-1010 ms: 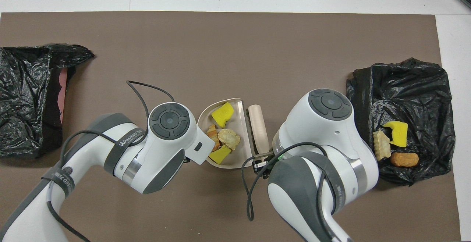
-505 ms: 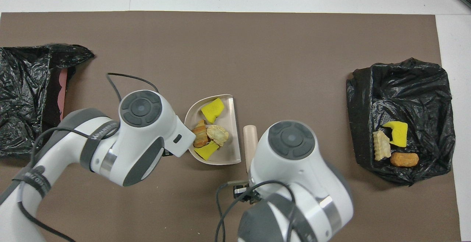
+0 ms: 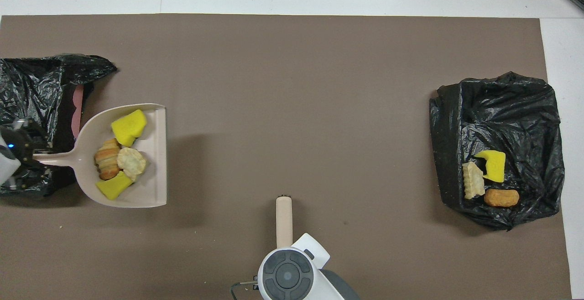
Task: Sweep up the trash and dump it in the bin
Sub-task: 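Carry the dustpan to the other trash bag and tip it with the left gripper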
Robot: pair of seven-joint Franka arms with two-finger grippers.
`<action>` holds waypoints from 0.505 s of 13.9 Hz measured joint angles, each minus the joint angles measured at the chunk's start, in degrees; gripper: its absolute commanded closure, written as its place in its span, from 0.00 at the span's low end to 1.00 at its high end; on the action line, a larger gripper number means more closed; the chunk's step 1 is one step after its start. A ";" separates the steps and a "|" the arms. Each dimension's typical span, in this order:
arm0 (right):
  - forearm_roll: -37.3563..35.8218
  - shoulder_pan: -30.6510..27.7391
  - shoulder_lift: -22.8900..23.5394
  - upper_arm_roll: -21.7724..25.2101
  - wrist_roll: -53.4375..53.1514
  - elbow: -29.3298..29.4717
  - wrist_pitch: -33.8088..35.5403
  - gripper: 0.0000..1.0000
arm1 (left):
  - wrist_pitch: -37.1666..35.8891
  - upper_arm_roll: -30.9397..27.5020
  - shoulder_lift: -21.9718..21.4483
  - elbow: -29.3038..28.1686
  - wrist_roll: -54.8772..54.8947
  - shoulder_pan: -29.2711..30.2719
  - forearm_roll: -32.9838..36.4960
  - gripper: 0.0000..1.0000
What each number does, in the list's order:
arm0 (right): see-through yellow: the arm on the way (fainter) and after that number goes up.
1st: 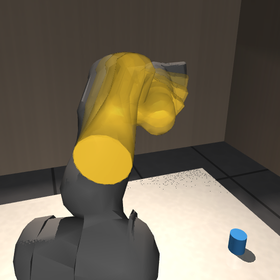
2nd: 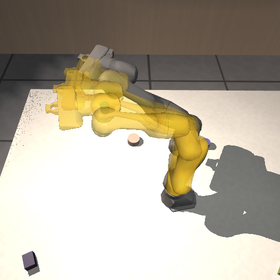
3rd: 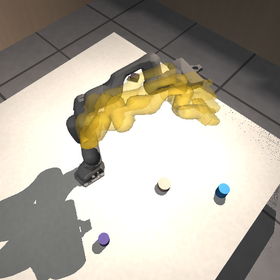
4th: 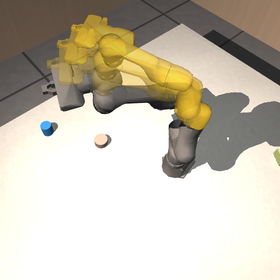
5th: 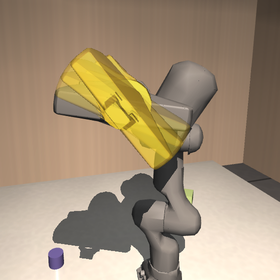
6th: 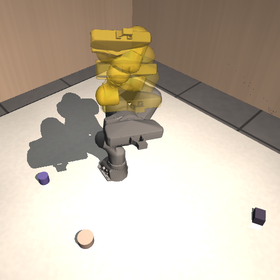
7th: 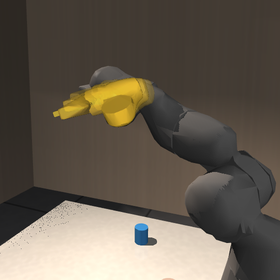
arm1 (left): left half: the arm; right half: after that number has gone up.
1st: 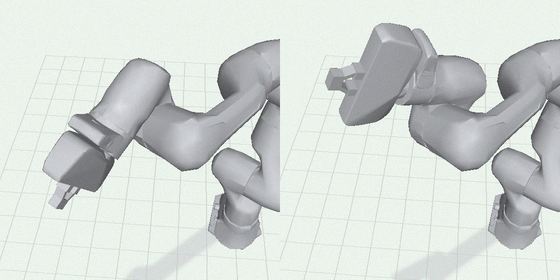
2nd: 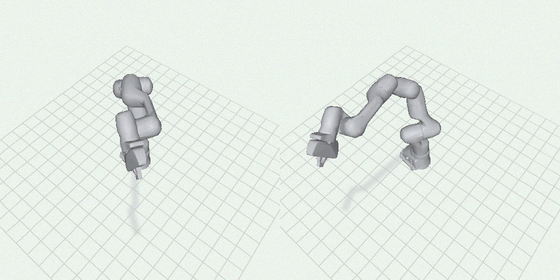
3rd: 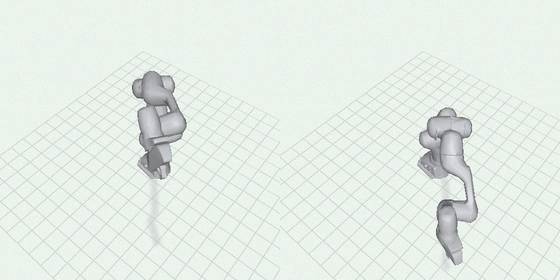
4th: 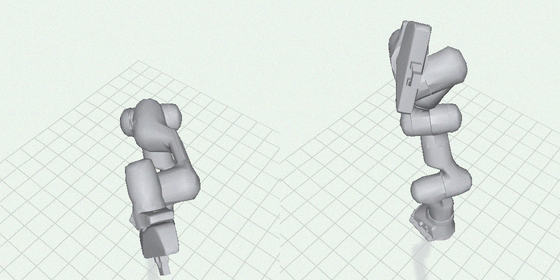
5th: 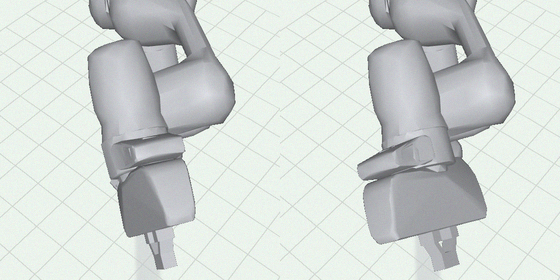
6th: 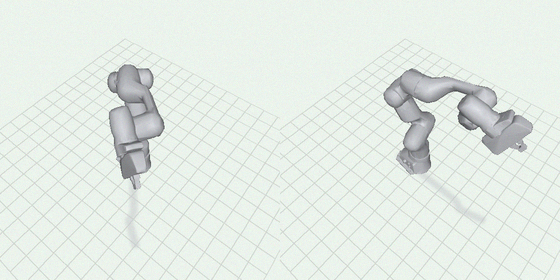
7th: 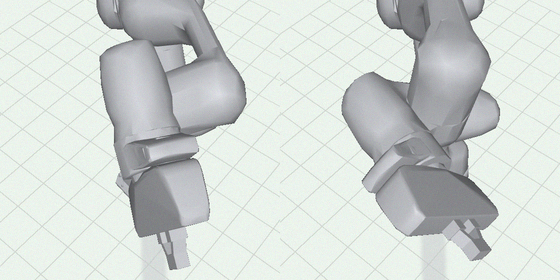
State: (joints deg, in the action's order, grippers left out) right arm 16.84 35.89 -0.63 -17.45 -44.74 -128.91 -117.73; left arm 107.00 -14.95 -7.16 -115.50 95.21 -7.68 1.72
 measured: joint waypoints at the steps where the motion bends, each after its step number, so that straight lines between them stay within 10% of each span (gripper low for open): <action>1: 0.00 0.43 1.04 0.00 -0.01 -0.02 -0.67 1.00 | 0.20 -2.76 0.11 0.90 1.51 0.02 -0.02 1.00; 5: -0.13 1.05 1.93 0.01 0.24 -1.11 -2.90 1.00 | 6.42 -11.40 2.55 5.40 3.21 0.05 0.05 1.00; 7: -0.18 1.48 1.97 0.00 0.24 -1.91 -4.48 0.74 | 7.34 -14.37 5.08 8.52 5.12 0.06 1.18 1.00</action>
State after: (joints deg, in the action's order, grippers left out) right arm 16.66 37.36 1.34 -17.45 -44.50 -130.83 -122.21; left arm 114.34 -29.32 -2.09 -106.98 100.33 -7.61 2.90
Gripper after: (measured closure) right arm 0.744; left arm 0.687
